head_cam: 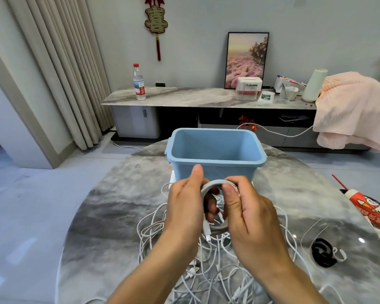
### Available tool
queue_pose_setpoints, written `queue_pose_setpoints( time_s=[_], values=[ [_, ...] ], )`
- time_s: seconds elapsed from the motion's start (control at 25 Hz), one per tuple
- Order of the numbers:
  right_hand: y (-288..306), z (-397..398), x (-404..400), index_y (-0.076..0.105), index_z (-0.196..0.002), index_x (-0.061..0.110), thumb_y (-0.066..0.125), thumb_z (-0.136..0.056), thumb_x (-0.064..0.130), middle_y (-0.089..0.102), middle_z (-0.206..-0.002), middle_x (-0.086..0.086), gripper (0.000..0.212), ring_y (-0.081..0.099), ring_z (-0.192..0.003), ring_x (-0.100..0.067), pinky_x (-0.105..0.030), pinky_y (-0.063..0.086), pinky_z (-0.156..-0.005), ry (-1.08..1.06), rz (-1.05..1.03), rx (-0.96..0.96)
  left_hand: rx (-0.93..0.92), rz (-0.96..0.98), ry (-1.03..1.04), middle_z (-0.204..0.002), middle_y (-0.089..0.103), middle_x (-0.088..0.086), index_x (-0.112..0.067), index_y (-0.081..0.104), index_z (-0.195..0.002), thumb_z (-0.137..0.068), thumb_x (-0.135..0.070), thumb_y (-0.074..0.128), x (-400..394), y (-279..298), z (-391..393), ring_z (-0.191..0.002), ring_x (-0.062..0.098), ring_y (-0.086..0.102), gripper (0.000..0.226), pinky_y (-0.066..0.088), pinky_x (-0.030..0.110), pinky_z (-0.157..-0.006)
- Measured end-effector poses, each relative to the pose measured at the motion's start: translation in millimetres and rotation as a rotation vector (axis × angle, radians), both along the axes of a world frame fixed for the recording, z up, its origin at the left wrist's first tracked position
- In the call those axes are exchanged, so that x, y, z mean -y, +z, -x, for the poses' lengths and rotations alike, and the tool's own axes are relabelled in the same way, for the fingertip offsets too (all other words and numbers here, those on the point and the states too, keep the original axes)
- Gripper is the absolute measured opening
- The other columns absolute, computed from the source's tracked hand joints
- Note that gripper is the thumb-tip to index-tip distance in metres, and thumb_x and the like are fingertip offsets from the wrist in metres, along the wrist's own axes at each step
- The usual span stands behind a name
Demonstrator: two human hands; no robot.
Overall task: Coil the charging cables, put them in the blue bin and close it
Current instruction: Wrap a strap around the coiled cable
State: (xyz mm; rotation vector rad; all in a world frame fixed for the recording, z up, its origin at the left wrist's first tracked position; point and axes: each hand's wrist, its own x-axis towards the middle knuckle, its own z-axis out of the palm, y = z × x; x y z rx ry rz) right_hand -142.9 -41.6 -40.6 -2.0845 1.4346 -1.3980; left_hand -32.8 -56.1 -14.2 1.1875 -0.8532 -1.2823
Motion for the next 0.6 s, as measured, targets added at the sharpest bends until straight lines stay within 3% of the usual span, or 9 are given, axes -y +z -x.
queue_pose_setpoints(
  time_s=[0.04,0.12,0.2,0.32,0.52,0.6],
  values=[
    [-1.3,-2.3,-1.7,0.055,-0.096,0.028,0.031,-0.101,0.047,0.057,-0.063,0.019,0.030,0.056,-0.060,-0.001,-0.012,0.036,-0.052,-0.023,0.014,0.004,-0.001,0.051,0.058,-0.056,0.054,0.010,-0.009,0.059,-0.069,-0.099,-0.044,0.045,1.0,-1.2,0.2,-0.046,0.017,0.048,0.047,0.043,0.020,-0.046],
    [-0.4,-7.0,-3.2,0.058,-0.095,0.025,0.035,-0.101,0.042,0.061,-0.065,0.020,0.030,0.058,-0.063,0.004,-0.010,0.039,-0.055,-0.036,0.001,0.093,-0.177,0.037,0.008,-0.076,0.065,0.010,-0.012,0.064,-0.082,-0.087,-0.056,0.053,2.3,-2.6,-1.8,-0.068,0.020,0.061,0.046,0.052,0.032,-0.063],
    [2.0,-7.3,-0.5,0.059,-0.090,0.022,0.035,-0.099,0.042,0.066,-0.071,0.016,0.032,0.063,-0.066,-0.001,-0.023,0.047,-0.058,-0.080,-0.053,0.206,-0.379,-0.014,-0.187,-0.090,0.068,0.010,-0.012,0.068,-0.098,-0.080,-0.058,0.060,-2.0,-1.0,-0.5,-0.085,0.022,0.063,0.050,0.051,0.036,-0.075],
    [2.0,-1.8,3.4,0.055,-0.082,0.024,0.033,-0.098,0.044,0.066,-0.075,0.019,0.034,0.061,-0.065,-0.006,-0.031,0.045,-0.057,-0.175,-0.081,0.286,-0.425,0.060,-0.372,-0.108,0.066,0.011,-0.010,0.068,-0.114,-0.080,-0.046,0.070,-13.3,-3.2,12.0,-0.102,0.022,0.059,0.049,0.043,0.037,-0.092],
    [-12.5,-2.0,7.8,0.054,-0.088,0.026,0.024,-0.098,0.052,0.063,-0.066,0.009,0.041,0.060,-0.063,-0.015,-0.038,0.045,-0.057,-0.275,-0.048,0.155,-0.518,0.003,-0.368,-0.131,0.063,0.010,-0.023,0.065,-0.124,-0.085,-0.046,0.061,-15.5,-8.6,17.6,-0.124,0.026,0.057,0.046,0.039,0.040,-0.108],
    [-15.4,0.4,11.7,0.057,-0.094,0.031,0.023,-0.099,0.049,0.060,-0.079,0.013,0.040,0.053,-0.075,-0.015,-0.038,0.042,-0.066,-0.281,-0.033,0.052,-0.516,0.005,-0.350,-0.132,0.062,0.012,-0.020,0.066,-0.121,-0.086,-0.045,0.057,-15.0,-9.1,15.9,-0.124,0.029,0.058,0.044,0.041,0.041,-0.106]
  ],
)
